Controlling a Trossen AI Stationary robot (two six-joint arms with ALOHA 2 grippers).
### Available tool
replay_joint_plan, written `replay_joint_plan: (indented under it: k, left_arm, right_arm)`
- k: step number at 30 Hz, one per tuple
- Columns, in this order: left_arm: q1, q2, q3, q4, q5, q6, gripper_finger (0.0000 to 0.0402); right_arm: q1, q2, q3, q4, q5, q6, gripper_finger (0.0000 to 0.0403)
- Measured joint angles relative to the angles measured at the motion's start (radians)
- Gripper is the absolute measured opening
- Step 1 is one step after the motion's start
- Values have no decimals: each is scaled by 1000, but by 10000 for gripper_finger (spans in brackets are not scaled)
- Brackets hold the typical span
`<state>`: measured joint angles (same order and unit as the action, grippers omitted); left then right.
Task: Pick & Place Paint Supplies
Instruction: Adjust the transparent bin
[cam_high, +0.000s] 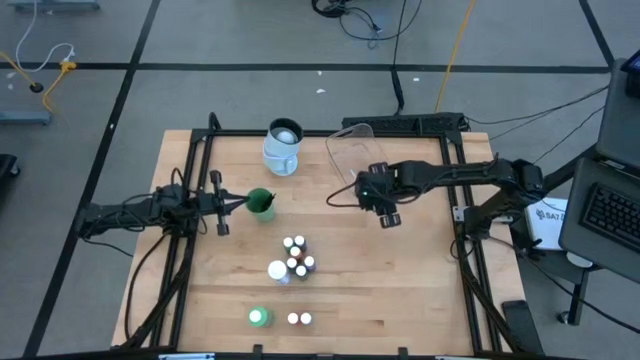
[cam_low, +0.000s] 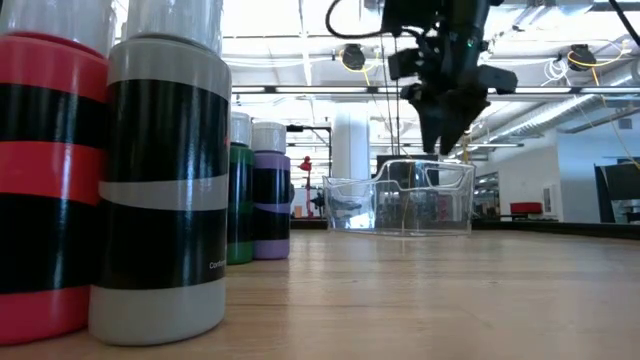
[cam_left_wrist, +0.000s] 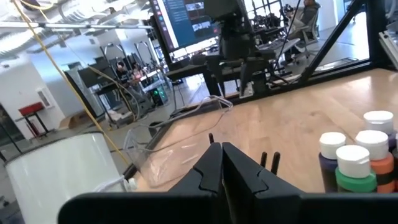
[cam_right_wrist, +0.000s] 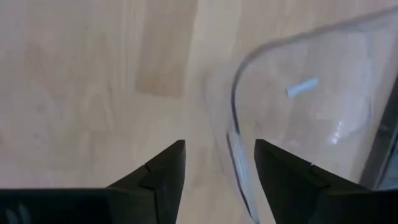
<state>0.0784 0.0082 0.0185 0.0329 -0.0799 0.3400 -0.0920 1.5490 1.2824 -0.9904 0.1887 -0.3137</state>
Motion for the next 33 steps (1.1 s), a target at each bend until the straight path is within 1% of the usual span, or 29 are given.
replay_joint_plan:
  k: [4,12,16,22,29,31,33]
  left_arm:
    - [0,0,0,-1,0,-13,21]
    - [0,0,0,-2,0,-42,21]
    - [0,0,0,-3,0,-51,21]
    - [0,0,1,-4,0,-55,21]
    - [0,0,1,-5,0,-57,21]
    - [0,0,2,-6,0,-57,21]
    - [0,0,2,-6,0,-57,21]
  right_arm:
    - [-15,0,-46,3,49,-66,185]
    - [-84,0,-125,43,48,-73,162]
    - [-102,0,-151,46,44,-66,134]
    - [-101,0,-171,69,41,-65,79]
    - [-96,0,-171,126,4,-34,17]
    - [-96,0,-171,143,-15,-25,6]
    - [-96,0,-171,170,-35,-13,3]
